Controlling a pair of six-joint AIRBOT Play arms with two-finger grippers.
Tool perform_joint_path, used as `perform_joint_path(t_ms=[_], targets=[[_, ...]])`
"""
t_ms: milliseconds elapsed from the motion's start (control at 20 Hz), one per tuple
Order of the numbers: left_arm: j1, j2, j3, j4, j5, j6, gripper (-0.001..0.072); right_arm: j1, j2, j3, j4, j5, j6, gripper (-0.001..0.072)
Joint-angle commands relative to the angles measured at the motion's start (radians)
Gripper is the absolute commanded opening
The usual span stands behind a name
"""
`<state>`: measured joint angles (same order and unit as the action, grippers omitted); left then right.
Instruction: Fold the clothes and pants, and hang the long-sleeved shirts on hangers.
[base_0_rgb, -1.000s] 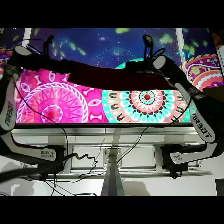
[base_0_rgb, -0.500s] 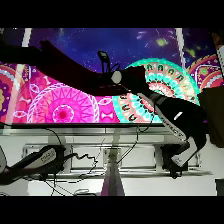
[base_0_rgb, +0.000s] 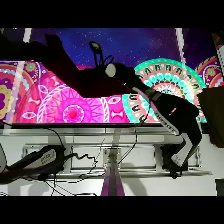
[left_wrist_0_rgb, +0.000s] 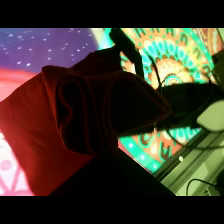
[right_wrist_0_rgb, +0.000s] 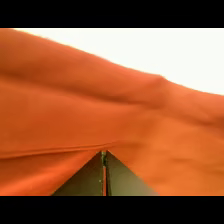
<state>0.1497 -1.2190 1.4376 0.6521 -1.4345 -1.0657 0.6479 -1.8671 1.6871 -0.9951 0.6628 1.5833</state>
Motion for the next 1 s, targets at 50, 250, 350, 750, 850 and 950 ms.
perform_joint_path(t_ms=[50, 250, 350, 750, 850, 950], targets=[[-0.257, -0.161, 0.001, -0.047, 0.234, -0.029, 0.0014, -0.249, 0.092, 0.021, -0.264, 0.242, 0.002, 0.0013], [-0.578, -0.370, 0.002, -0.223, 0.617, -0.031, 0.0013, -0.507, 0.198, 0.021, -0.286, 0.408, 0.002, 0.0013], [-0.702, -0.467, 0.002, -0.285, 0.827, -0.031, 0.0017, -0.602, 0.226, 0.020, -0.286, 0.500, 0.000, 0.0013], [-0.632, -0.497, 0.002, -0.274, 0.606, -0.018, 0.0712, -0.798, 0.203, -0.076, -0.261, 0.620, -0.114, 0.0448], [-0.552, -0.447, 0.002, -0.200, 0.496, 0.050, 0.0712, -0.814, 0.154, -0.124, -0.142, 0.632, -0.150, 0.0454], [-0.492, -0.386, 0.002, -0.064, 0.444, 0.063, 0.0711, -0.811, 0.093, -0.173, 0.059, 0.629, -0.224, 0.0515]])
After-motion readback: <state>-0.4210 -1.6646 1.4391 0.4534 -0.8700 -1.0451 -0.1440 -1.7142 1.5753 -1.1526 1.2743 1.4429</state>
